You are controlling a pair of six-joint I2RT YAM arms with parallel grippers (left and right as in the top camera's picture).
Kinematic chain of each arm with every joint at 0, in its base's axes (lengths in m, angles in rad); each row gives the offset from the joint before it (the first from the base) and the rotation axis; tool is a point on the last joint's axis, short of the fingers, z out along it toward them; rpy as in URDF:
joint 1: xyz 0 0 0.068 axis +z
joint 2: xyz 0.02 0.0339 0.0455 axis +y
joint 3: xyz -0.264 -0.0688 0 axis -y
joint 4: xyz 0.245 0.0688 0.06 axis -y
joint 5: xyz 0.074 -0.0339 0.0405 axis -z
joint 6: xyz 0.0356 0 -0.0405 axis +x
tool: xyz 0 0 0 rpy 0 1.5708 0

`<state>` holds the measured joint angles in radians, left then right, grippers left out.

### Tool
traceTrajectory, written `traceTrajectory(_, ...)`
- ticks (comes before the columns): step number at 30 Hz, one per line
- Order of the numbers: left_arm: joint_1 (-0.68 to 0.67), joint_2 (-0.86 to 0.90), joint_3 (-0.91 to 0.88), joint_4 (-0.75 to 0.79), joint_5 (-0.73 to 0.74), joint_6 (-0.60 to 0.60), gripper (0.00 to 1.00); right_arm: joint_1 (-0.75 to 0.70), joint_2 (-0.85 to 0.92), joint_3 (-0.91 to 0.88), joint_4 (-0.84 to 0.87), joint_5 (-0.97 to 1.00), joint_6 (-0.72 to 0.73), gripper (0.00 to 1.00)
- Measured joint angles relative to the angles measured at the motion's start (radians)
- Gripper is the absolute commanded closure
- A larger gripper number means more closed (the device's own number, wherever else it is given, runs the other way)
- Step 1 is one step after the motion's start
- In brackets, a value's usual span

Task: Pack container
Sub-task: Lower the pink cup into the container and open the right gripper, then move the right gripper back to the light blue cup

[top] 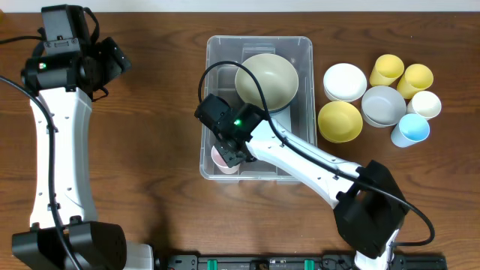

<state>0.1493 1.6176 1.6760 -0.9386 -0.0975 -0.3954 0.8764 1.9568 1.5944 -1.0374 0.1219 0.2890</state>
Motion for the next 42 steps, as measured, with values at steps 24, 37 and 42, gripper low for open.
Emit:
traceTrajectory(24,0.000,0.000,0.000,0.000,0.000,0.000,0.02,-0.164,-0.195,0.050,-0.059,0.005,0.004,0.59)
traceTrajectory(37,0.000,0.000,0.000,0.000,0.000,0.000,0.02,-0.585,-0.376,0.063,-0.280,0.187,0.008,0.50)
traceTrajectory(42,0.000,0.000,0.000,0.000,0.000,0.000,0.02,-0.760,-0.376,0.062,-0.288,0.229,0.008,0.50)
